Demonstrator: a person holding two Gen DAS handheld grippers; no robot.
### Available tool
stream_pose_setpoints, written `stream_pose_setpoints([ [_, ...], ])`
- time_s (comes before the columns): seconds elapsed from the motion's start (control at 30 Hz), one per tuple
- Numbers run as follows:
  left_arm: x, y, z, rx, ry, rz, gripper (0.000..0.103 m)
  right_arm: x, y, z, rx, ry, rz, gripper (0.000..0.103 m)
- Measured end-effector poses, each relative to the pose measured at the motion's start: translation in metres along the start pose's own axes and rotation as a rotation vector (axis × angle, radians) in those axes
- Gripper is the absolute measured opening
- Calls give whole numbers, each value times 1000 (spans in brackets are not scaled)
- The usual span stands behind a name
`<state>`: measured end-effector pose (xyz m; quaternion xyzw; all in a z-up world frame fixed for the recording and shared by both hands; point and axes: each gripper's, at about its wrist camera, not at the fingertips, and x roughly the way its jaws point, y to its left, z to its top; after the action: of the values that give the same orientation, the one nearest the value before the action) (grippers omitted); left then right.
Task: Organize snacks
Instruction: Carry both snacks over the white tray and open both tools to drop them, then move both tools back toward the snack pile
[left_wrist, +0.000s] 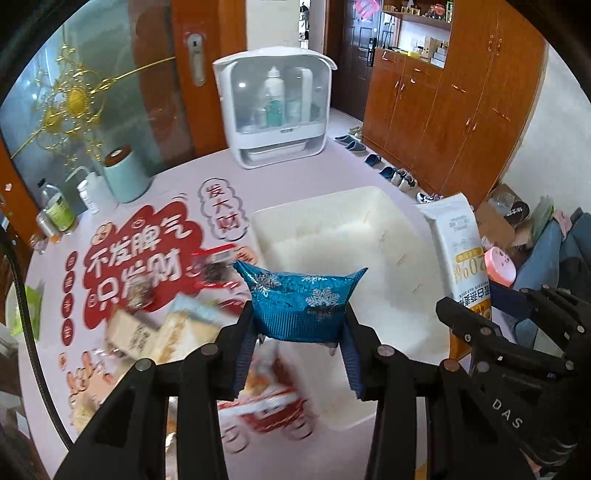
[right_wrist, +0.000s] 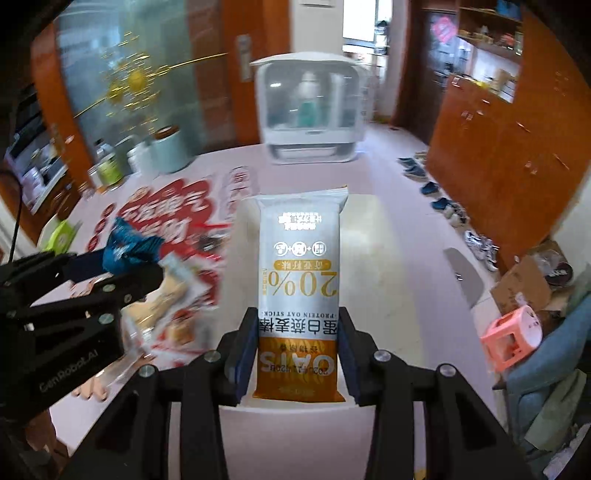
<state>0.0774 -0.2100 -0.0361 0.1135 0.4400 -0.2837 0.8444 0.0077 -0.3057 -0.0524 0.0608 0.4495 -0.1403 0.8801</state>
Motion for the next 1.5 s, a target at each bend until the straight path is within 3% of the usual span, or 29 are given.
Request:
stream_pose_setpoints([
  [0.17,27,-28,11,3,29,6,43,18,-41,10,40,17,-45,42],
  [0.2,32,-32,11,7,35,12,49,22,-45,10,40,21,-50,42],
  [0.23,35,-36,11,9,47,13,71,27,-50,10,44,33,-56,42],
  [0.27,38,-37,11,7,57,9,85,34,-55,10,48,49,-53,42],
  [0.3,40,-37,10,-4,62,26,94,40,-58,9,50,59,-38,44],
  [0.33,40,-37,10,-11,60,31,96,43,-61,7,53,65,-19,48],
  [0.37,41,-36,10,-12,66,25,96,48,-66,4,66,81,-24,53],
  [0.43,43,-35,10,-14,89,1,97,56,-73,-1,84,103,-10,76],
  [0.5,45,-33,8,-14,98,2,97,61,-75,-5,91,116,0,84],
  [0.93,39,-26,-5,-25,72,65,97,64,-69,-11,99,152,17,84],
  [1.17,20,-21,-11,-22,15,76,97,59,-64,-12,92,148,16,84],
  [1.4,1,-10,-17,-51,14,35,97,52,-60,-14,105,141,20,84],
  [1.5,-6,-7,-20,-36,16,61,97,44,-56,-15,109,131,25,84],
])
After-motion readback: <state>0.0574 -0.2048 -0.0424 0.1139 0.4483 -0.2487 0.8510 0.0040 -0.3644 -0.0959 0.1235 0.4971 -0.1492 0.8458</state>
